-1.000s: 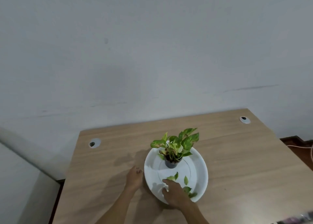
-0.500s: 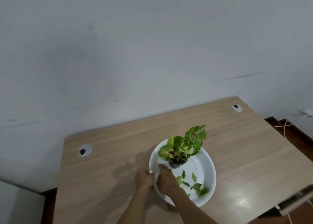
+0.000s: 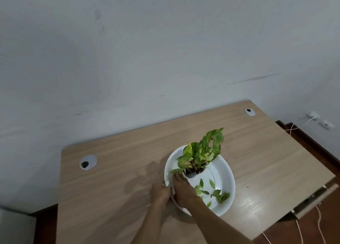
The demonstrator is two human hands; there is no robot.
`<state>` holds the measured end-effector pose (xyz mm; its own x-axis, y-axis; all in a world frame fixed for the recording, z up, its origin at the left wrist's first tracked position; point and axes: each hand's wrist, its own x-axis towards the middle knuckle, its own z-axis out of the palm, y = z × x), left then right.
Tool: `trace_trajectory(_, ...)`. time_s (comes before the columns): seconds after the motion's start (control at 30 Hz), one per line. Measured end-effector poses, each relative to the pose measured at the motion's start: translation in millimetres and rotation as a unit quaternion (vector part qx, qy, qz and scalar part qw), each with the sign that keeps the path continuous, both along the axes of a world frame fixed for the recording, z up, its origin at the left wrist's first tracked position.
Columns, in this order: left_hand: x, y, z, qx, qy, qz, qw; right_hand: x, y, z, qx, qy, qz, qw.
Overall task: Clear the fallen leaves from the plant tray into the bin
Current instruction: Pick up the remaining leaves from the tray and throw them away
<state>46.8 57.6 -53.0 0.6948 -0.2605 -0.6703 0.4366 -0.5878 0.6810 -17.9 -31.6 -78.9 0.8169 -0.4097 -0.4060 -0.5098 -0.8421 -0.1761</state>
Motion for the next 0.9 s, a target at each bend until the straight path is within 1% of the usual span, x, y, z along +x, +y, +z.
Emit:
trace_trajectory(0.17,-4.1,3.0,10.1,-0.019,0.001,0.005,1.000,-19.6,7.2,6.4,-0.001,0.022,0.028,0.999)
trace_trajectory(0.3,-7.3,4.3,14.6,-0.017,-0.013,-0.008,1.000,-14.3,0.6,6.7,0.005,-0.045,0.013,0.999)
trace_trajectory(0.37,-8.2,4.7,12.8,-0.010,-0.023,-0.019,1.000,-8.3,-0.4,7.7,-0.008,-0.053,0.009,0.999)
trace_trajectory(0.5,-6.9,3.7,10.7,-0.001,-0.037,-0.034,0.999,1.7,0.4,3.2,-0.035,-0.003,0.008,0.999)
trace_trajectory(0.57,-5.8,3.0,9.9,0.003,-0.037,-0.027,0.999,2.3,1.8,-2.0,-0.034,0.011,0.012,0.999)
trace_trajectory(0.77,-3.5,2.6,5.9,-0.002,-0.017,-0.002,1.000,-14.3,-0.5,2.4,-0.030,0.013,0.090,0.995)
trace_trajectory(0.9,-2.7,3.2,5.6,-0.018,0.012,0.000,1.000,-28.4,-1.1,11.6,-0.021,0.036,0.129,0.991)
